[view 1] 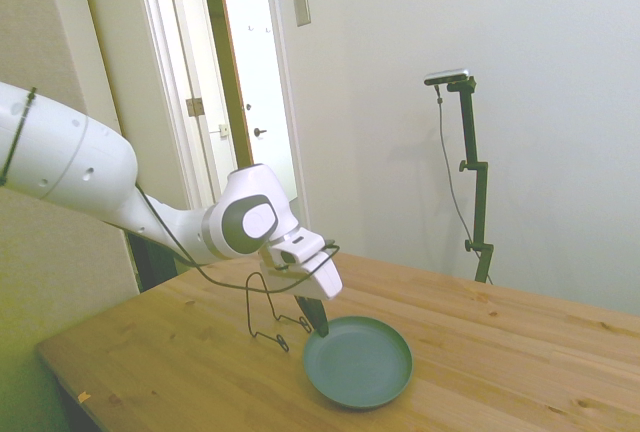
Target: Load the plate
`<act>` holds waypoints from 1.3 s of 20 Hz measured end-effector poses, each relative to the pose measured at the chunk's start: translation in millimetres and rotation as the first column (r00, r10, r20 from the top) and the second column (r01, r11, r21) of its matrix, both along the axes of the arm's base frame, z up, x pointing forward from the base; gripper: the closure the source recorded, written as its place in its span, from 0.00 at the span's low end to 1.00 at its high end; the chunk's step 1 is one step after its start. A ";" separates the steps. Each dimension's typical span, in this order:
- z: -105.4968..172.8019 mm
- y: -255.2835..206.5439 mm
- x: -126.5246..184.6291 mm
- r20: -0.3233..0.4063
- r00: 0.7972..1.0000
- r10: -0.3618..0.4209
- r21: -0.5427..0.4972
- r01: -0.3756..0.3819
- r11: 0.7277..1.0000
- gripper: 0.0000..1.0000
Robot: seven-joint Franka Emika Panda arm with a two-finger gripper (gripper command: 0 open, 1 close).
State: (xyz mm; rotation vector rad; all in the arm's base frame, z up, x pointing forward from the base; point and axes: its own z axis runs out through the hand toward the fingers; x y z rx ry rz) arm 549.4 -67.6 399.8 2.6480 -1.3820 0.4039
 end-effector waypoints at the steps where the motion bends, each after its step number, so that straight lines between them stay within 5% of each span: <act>1: 14.4 4.2 -5.5 0.021 1.000 0.009 0.028 -0.009 1.000 1.00; 7: 99.2 30.2 -42.4 0.102 0.992 0.071 0.212 -0.092 0.973 1.00; 14: 145.3 59.7 -45.9 0.115 0.972 0.207 0.399 -0.236 0.886 1.00; 22: 157.2 73.5 -25.4 0.100 0.970 0.222 0.536 -0.241 0.809 1.00; 26: 153.9 71.4 -19.4 0.095 0.970 0.222 0.543 -0.237 0.806 1.00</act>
